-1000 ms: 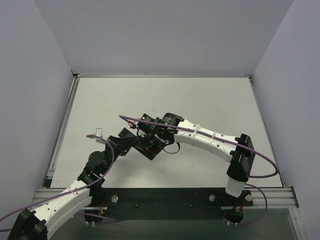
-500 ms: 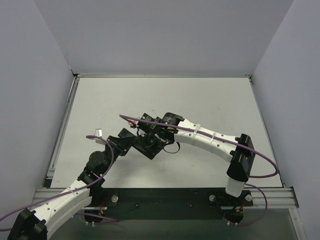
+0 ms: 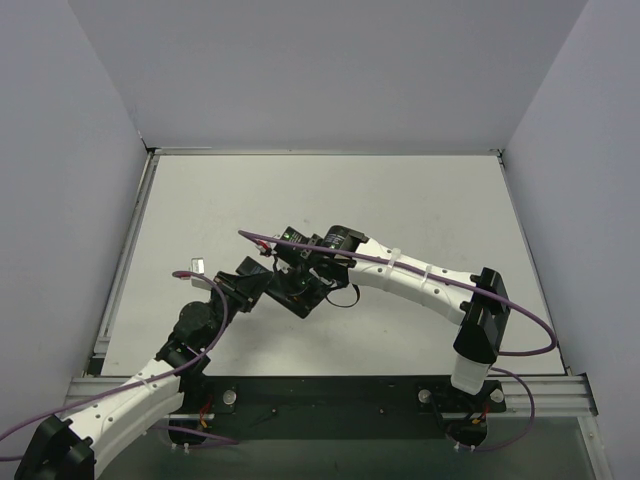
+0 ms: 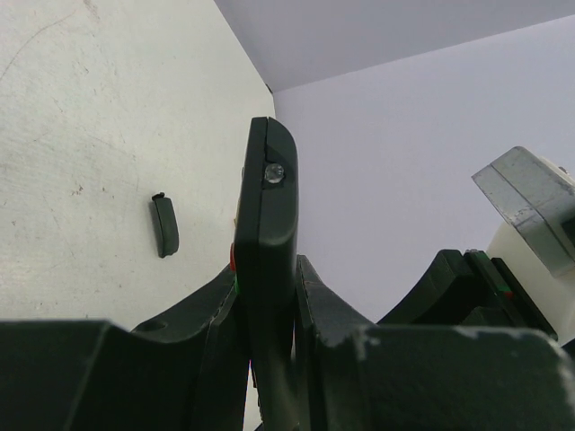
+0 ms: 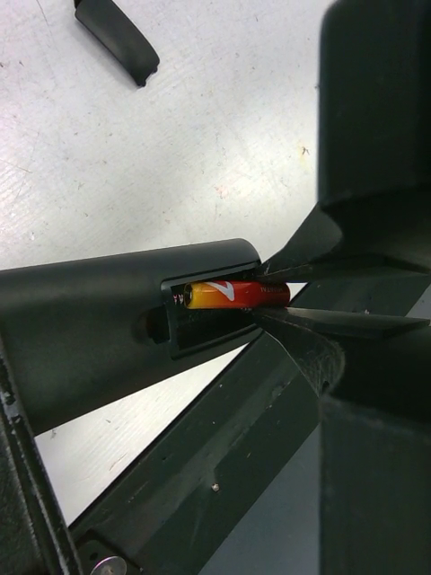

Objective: Load the batteries into the remote control

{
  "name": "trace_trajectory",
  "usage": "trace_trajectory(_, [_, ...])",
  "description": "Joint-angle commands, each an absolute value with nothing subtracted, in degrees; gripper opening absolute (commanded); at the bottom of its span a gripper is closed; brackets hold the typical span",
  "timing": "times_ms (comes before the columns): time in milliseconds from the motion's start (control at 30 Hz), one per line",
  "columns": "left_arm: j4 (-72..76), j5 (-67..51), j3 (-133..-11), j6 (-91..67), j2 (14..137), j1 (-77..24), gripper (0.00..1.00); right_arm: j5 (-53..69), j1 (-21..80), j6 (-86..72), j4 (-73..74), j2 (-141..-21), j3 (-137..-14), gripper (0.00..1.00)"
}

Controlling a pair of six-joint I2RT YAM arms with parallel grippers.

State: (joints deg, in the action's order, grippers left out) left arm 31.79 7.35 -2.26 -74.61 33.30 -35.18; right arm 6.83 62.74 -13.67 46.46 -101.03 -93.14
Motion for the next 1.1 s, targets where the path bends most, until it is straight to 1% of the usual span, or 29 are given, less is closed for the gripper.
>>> trace_trajectory(0, [36.03,7.03,4.66,-76.55,33.66,-35.51,0.00,4.92,63.19,-14.06,47.46,-99.49,-95.62,0.11])
trace_trajectory(233, [38.06,5.71,4.30,-76.99,35.59,-35.51,0.00,3.60,63.19,-14.41,47.29,-100.28,-96.15,0.07])
trace_trajectory(733, [37.09,7.47,5.27,-78.40,33.58,-35.60,0.00,5.10,63.19,-14.06,48.25,-100.46,-95.80,0.07])
trace_trajectory(833, [36.39,7.47,5.18,-78.31,33.14,-35.60,0.00,5.27,63.19,-14.06,48.25,-100.55,-95.89,0.08])
trace_trajectory(1067, [36.12,8.00,5.62,-79.45,32.87,-35.51,0.00,5.01,63.28,-14.15,48.25,-100.37,-95.71,0.14])
